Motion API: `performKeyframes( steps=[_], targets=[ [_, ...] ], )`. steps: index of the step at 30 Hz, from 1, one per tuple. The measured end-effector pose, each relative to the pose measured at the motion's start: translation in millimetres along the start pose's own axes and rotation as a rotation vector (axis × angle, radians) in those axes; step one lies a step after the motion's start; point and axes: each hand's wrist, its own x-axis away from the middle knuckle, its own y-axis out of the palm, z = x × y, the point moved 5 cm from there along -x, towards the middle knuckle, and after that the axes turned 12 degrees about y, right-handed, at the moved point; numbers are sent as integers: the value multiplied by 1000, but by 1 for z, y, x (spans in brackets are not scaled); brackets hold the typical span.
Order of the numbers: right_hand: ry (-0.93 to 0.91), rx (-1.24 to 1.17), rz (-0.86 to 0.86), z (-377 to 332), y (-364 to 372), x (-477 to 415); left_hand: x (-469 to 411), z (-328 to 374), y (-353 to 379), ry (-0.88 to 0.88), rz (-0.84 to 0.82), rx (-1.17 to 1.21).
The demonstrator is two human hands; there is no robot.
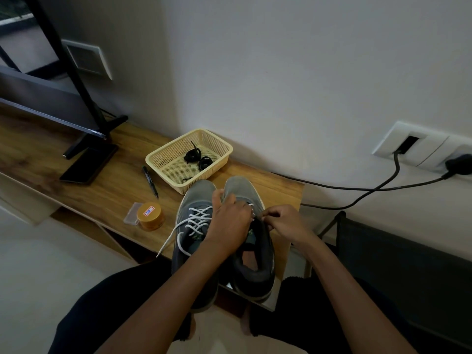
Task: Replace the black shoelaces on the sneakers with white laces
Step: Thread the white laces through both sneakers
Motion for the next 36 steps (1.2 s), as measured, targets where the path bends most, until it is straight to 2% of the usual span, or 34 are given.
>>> performKeyframes(
  steps=[10,17,23,28,33,36],
  targets=[
    [81,-167,-8,7,2,-2,1,2,6,-19,-7,28],
    [71,-123,24,5,2,-5,3,1,9,-22,53,43],
    [-33,8,33,2,2,-8,3,3,7,-41,74,20],
    [-31,-60,16,0,4,-8,2,-5,-2,-109,123,56],
    [4,-7,5,0,10,-10,1,-15,-2,-127,83,139],
    [47,-21,36,1,6,-8,1,-23,0,-85,-43,168]
  ],
)
